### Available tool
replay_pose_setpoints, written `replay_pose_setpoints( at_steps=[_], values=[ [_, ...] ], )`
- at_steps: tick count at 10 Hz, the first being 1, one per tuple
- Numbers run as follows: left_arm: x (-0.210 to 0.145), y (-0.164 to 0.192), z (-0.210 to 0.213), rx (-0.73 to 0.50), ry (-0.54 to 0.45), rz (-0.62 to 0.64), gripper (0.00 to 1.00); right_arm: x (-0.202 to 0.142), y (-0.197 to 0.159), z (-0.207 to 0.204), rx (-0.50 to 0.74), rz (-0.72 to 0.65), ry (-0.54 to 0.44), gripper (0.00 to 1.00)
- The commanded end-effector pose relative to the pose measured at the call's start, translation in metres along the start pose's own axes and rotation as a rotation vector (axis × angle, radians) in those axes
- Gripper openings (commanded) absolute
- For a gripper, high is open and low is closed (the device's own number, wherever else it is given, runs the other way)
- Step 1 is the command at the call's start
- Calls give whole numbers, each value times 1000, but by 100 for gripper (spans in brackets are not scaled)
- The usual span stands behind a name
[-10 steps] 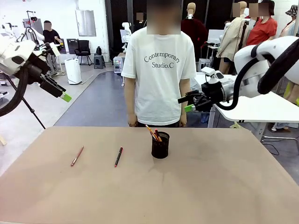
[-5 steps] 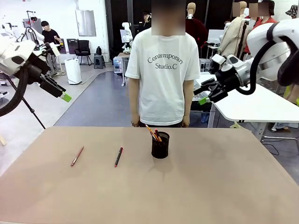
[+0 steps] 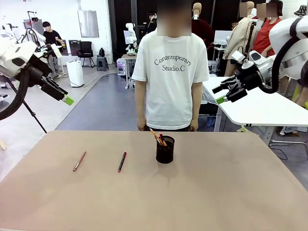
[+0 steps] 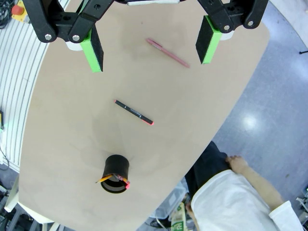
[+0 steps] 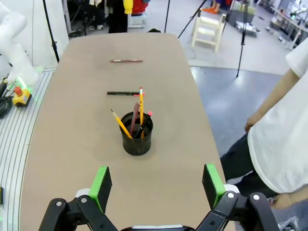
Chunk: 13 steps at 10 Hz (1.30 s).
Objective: Place the pens into the pen holder.
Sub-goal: Pick up a writing instrument from the table and place it into the Pen holder.
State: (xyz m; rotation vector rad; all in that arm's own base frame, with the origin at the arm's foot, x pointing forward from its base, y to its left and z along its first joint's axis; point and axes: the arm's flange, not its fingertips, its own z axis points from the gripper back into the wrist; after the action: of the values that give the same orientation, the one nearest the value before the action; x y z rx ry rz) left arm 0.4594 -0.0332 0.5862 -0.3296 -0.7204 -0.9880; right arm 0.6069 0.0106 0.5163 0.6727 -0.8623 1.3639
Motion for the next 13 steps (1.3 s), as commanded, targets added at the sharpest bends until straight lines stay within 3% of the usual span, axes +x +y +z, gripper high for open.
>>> replay_pose_setpoints(
  at_steps=[1, 5, 8, 9, 13],
  values=[
    [0, 1, 1, -5, -4, -5, 100, 2, -1, -6, 19, 5, -6, 100],
    [0, 1, 1, -5, -4, -5, 100, -29, -3, 32, -28, -20, 75, 100],
    [0, 1, 1, -5, -4, -5, 100, -47, 4, 43, 34, -95, 57, 100],
    [0, 1, 1, -5, -4, -5, 100, -43, 0, 47, -31, -56, 57, 100],
    [0, 1, 1, -5, -4, -5, 100, -43, 0, 47, -31, -56, 57, 100]
  ],
)
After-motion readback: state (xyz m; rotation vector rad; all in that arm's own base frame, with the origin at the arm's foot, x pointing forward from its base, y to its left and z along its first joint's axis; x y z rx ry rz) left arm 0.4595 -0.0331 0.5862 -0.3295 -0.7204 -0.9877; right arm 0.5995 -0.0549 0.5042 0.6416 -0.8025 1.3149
